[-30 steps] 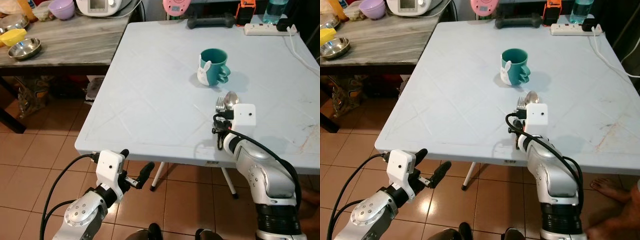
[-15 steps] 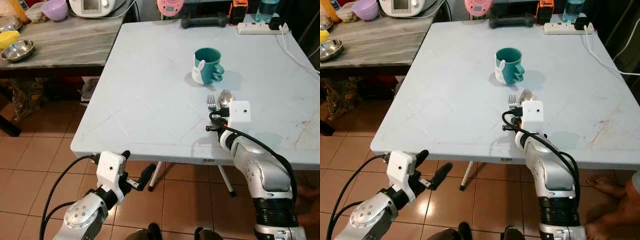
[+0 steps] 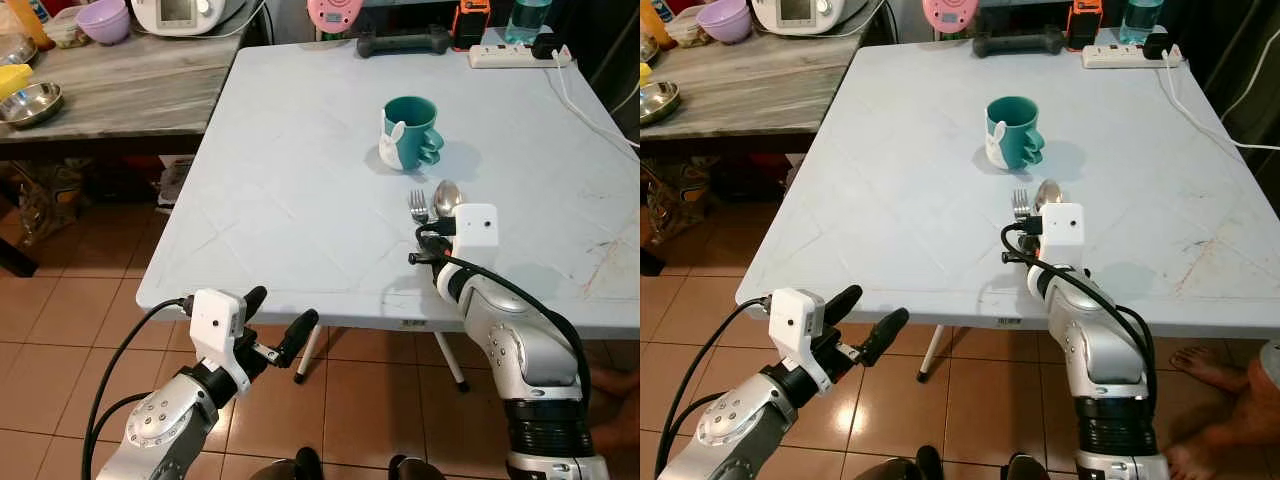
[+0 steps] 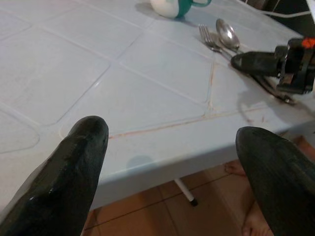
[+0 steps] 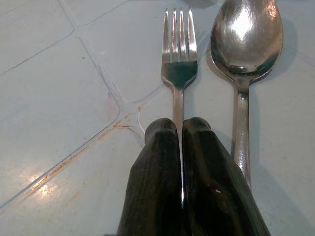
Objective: Setting the table
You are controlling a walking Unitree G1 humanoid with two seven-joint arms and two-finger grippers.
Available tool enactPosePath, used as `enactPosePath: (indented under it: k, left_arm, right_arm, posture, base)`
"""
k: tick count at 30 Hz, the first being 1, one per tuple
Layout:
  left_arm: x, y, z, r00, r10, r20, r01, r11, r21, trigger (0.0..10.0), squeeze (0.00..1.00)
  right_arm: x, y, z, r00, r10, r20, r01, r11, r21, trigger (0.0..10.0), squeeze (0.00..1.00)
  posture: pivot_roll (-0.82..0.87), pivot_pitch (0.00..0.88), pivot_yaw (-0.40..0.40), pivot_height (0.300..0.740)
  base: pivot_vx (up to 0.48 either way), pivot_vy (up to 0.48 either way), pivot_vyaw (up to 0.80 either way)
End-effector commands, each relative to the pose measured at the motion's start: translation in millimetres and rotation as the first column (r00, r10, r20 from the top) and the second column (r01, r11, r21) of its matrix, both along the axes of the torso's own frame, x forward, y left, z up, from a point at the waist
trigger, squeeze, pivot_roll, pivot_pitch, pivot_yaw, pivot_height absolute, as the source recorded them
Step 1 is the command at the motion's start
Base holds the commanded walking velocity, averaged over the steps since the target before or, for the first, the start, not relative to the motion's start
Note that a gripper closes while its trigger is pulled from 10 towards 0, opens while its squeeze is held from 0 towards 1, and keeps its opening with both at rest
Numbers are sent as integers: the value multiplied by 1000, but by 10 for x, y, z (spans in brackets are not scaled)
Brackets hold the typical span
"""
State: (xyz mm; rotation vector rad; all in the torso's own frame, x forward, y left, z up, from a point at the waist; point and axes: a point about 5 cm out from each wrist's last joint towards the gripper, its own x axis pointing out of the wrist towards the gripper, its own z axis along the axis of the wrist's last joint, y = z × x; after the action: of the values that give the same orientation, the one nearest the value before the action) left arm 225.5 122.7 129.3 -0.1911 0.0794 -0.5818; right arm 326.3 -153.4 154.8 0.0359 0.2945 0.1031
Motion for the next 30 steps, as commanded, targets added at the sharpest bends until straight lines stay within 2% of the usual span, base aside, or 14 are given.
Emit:
enactPosePath:
  k: [1,6,13,15,16,18,19,20,24,26,27,30]
  left_arm:
    - [-13,27,34,1000,0,4,0,1000,1,10000,0]
    - [-22,5,39,1000,-12,3,12,1000,-5,10000,0]
    - [-35,59,20,1000,-16,-5,16,1000,18,10000,0]
    - [-15,76,23,1000,4,0,-4,1000,27,10000,0]
    - [9,90,22,1000,31,3,-31,999,35,10000,0]
    - [26,102,23,998,55,6,-55,998,40,10000,0]
    - [34,109,28,998,66,11,-66,997,39,10000,0]
    - [48,123,35,996,86,21,-86,995,41,10000,0]
    - [100,168,42,987,153,40,-155,987,50,10000,0]
    - [117,183,50,983,177,50,-180,982,53,10000,0]
    - [152,227,55,968,241,65,-245,967,68,10000,0]
    - [195,270,55,950,303,78,-308,949,69,10000,0]
  right_arm:
    - [-137,-64,-520,971,-30,-235,27,1000,-15,0,0]
    - [-136,-64,-536,971,-30,-237,27,999,-17,0,0]
    - [-93,-87,-480,977,-47,-208,47,999,-4,0,0]
    - [-55,-69,-385,988,-36,-153,38,999,9,0,0]
    - [-40,0,-275,997,11,-70,-13,999,-29,0,0]
    - [-45,65,-193,999,46,-6,-46,997,-65,0,0]
    - [-54,100,-160,998,56,17,-54,996,-65,0,0]
    - [-72,169,-94,997,61,56,-60,998,-24,0,0]
    - [-96,245,53,984,65,166,-68,998,13,0,0]
    - [-112,262,105,974,74,213,-76,997,4,0,0]
    - [-121,263,152,963,69,260,-71,997,-1,0,0]
    - [-126,251,224,946,48,321,-53,999,8,0,0]
  posture:
    - [-155,231,133,740]
    - [-154,229,132,740]
    - [-154,226,131,740]
    - [-157,221,129,740]
    - [-157,221,129,740]
    - [-157,221,129,740]
    - [-157,221,129,740]
    - [-157,221,129,740]
    - [-158,209,125,740]
    - [-160,203,123,740]
    - [-160,203,123,740]
    - [-168,188,120,740]
  base:
    - [0,0,0]
    - [0,0,0]
    - [0,0,0]
    - [0,0,0]
    - [0,0,0]
    - [0,0,0]
    - [0,0,0]
    - [0,0,0]
    - [0,0,0]
    - [0,0,0]
    - [0,0,0]
    - [0,0,0]
